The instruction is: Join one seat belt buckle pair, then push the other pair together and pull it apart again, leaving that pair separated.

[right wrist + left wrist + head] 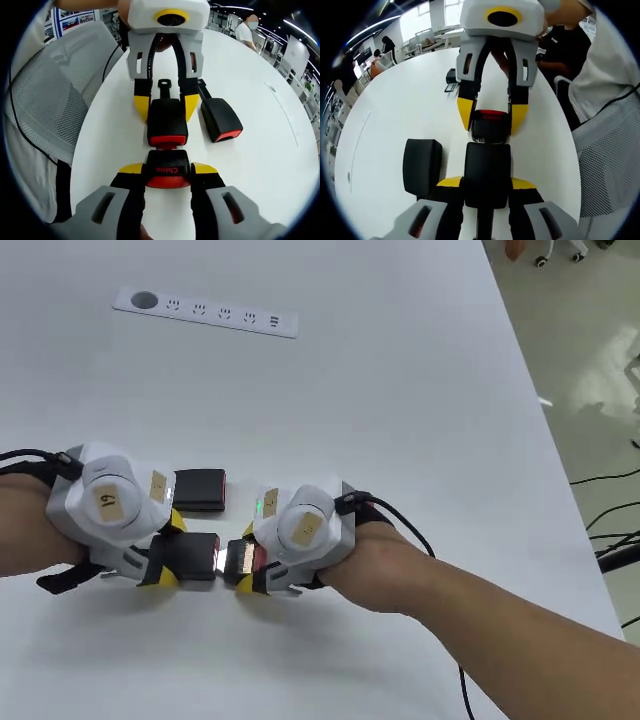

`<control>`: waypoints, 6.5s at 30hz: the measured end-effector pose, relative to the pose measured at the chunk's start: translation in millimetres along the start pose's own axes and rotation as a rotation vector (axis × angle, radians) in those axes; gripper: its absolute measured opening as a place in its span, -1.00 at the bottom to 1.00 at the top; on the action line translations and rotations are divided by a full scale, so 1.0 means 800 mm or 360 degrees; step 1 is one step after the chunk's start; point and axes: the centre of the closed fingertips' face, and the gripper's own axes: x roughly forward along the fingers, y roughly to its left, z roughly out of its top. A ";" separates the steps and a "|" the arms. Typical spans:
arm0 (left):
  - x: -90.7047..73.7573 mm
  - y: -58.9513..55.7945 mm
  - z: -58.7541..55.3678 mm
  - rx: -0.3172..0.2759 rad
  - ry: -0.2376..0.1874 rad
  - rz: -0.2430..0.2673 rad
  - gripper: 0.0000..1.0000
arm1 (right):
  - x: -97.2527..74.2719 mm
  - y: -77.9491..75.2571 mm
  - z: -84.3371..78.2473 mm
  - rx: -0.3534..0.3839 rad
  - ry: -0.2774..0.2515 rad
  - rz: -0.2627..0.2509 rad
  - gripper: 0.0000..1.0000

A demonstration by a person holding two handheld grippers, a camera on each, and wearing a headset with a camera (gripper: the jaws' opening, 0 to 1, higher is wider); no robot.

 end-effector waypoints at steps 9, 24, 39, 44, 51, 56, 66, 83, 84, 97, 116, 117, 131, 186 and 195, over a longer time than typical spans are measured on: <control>-0.016 -0.003 0.007 -0.0046 -0.0020 0.0017 -0.28 | -0.008 0.003 0.006 0.0027 -0.0038 -0.0002 -0.37; -0.072 0.029 0.059 -0.0114 -0.0240 0.0152 -0.19 | -0.072 -0.037 0.004 0.0082 -0.0120 -0.0160 -0.37; -0.053 0.082 0.044 -0.0093 -0.0181 0.0193 -0.08 | -0.100 -0.088 -0.058 0.0100 -0.0005 -0.0268 -0.34; -0.044 0.092 0.038 -0.0090 -0.0147 0.0189 -0.05 | -0.106 -0.100 -0.083 0.0109 0.0029 -0.0284 -0.31; -0.034 0.100 0.030 -0.0089 -0.0107 0.0165 -0.03 | -0.110 -0.109 -0.104 0.0107 0.0069 -0.0283 -0.27; -0.032 0.096 0.028 -0.0084 -0.0089 0.0142 -0.02 | -0.109 -0.108 -0.111 0.0088 0.0084 -0.0253 -0.25; -0.017 0.098 0.001 -0.0065 -0.0010 0.0101 -0.04 | -0.097 -0.112 -0.143 0.0090 0.0146 -0.0193 -0.25; -0.003 0.103 -0.006 0.0005 0.0026 0.0043 -0.21 | -0.095 -0.110 -0.144 0.0124 0.0136 -0.0141 -0.33; -0.005 0.101 -0.001 0.0013 0.0025 0.0042 -0.24 | -0.095 -0.110 -0.143 0.0123 0.0136 -0.0140 -0.33; -0.005 0.100 -0.002 0.0027 0.0033 0.0024 -0.33 | -0.095 -0.111 -0.143 0.0133 0.0135 -0.0129 -0.33; -0.004 0.100 -0.001 0.0009 0.0037 0.0028 -0.34 | -0.096 -0.110 -0.144 0.0144 0.0133 -0.0124 -0.34; -0.005 0.099 0.000 0.0008 0.0037 0.0029 -0.34 | -0.096 -0.111 -0.145 0.0144 0.0133 -0.0124 -0.34; -0.004 0.101 -0.002 0.0009 0.0032 0.0029 -0.34 | -0.094 -0.113 -0.146 0.0158 0.0131 -0.0126 -0.34; -0.005 0.102 -0.002 -0.0015 0.0011 0.0041 -0.34 | -0.067 -0.105 -0.108 0.0105 0.0107 -0.0104 -0.34; -0.005 0.100 0.000 -0.0020 0.0013 0.0043 -0.34 | -0.053 -0.101 -0.085 0.0090 0.0071 -0.0099 -0.35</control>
